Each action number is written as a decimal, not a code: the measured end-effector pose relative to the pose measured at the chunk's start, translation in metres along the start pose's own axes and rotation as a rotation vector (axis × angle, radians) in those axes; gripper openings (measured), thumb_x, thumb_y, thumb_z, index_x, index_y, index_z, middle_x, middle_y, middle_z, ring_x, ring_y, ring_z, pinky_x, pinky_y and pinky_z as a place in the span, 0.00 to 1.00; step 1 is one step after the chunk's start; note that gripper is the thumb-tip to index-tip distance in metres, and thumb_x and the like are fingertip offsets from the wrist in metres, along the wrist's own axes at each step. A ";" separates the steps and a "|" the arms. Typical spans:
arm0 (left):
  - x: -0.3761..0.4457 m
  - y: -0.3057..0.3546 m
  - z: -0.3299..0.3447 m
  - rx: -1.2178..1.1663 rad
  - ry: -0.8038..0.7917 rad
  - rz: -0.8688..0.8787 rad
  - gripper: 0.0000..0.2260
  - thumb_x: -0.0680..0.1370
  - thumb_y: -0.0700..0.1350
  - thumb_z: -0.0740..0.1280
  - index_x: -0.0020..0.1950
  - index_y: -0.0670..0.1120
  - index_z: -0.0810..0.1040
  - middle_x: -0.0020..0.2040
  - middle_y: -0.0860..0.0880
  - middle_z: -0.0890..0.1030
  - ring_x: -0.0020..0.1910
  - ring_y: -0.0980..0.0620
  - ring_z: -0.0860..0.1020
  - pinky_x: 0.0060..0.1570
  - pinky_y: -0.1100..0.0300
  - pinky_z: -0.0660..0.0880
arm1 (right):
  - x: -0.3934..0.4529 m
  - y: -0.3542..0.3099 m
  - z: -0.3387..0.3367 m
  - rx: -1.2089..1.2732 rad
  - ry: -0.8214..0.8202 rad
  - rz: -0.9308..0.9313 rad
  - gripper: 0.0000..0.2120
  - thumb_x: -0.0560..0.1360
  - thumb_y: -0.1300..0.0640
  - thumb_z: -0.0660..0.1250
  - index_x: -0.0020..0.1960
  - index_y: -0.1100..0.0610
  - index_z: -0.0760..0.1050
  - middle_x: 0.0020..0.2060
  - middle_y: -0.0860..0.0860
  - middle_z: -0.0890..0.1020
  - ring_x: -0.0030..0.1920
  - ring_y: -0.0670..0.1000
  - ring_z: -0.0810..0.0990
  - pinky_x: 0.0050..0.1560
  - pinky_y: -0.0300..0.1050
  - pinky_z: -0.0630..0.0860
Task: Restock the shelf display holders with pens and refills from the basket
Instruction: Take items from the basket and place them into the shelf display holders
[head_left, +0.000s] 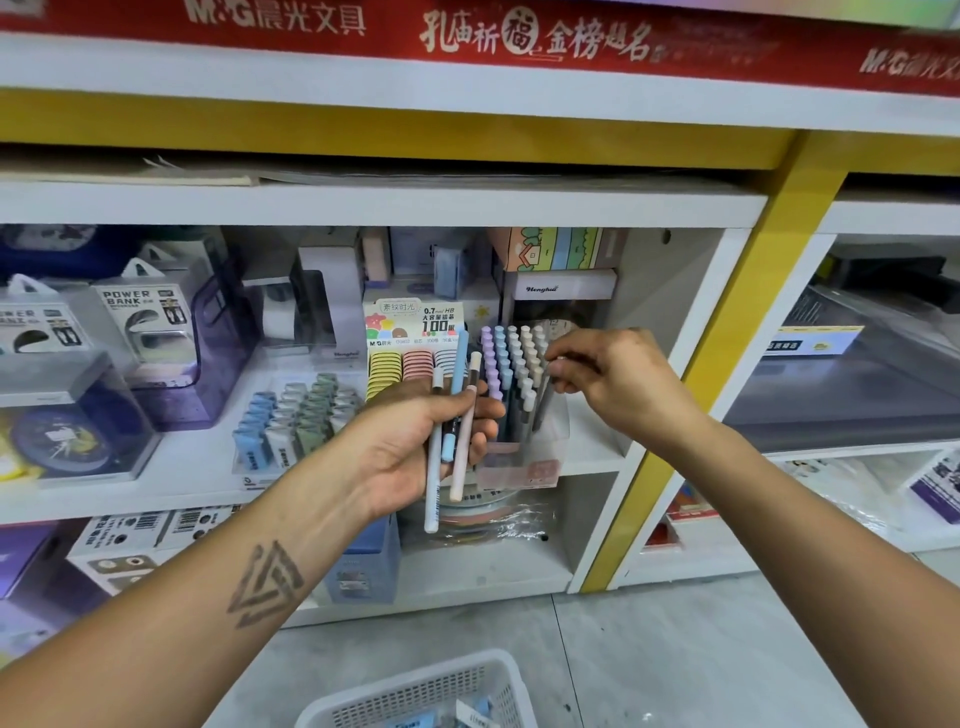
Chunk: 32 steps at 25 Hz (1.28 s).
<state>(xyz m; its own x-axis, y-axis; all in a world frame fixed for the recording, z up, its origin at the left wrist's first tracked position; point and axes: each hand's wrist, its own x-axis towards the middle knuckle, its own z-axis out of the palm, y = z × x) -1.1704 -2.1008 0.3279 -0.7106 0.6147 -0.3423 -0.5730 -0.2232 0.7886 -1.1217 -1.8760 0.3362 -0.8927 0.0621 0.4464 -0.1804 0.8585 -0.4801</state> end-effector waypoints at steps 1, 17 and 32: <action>0.000 0.000 0.000 0.006 -0.003 0.003 0.08 0.79 0.34 0.65 0.57 0.36 0.78 0.50 0.36 0.83 0.36 0.47 0.82 0.33 0.58 0.79 | 0.001 0.000 0.000 -0.012 -0.004 -0.006 0.04 0.79 0.62 0.69 0.50 0.57 0.83 0.36 0.46 0.83 0.38 0.41 0.83 0.46 0.42 0.81; -0.007 0.000 0.007 0.028 -0.123 0.034 0.11 0.71 0.35 0.71 0.54 0.36 0.80 0.50 0.34 0.84 0.50 0.39 0.85 0.42 0.53 0.83 | 0.009 -0.048 0.010 0.589 -0.035 0.297 0.09 0.75 0.55 0.74 0.53 0.58 0.81 0.32 0.49 0.84 0.28 0.44 0.77 0.28 0.34 0.71; -0.004 0.005 0.005 0.041 0.023 -0.043 0.14 0.80 0.37 0.59 0.63 0.36 0.76 0.34 0.46 0.78 0.27 0.54 0.71 0.23 0.65 0.66 | -0.010 -0.019 -0.001 -0.028 0.077 0.038 0.05 0.77 0.57 0.72 0.51 0.51 0.78 0.38 0.44 0.85 0.39 0.38 0.83 0.47 0.41 0.82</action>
<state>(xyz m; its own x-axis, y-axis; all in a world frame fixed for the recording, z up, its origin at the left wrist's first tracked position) -1.1685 -2.1002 0.3352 -0.6952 0.6057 -0.3870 -0.5860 -0.1658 0.7931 -1.1086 -1.8919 0.3417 -0.8642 0.1327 0.4854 -0.1343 0.8687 -0.4767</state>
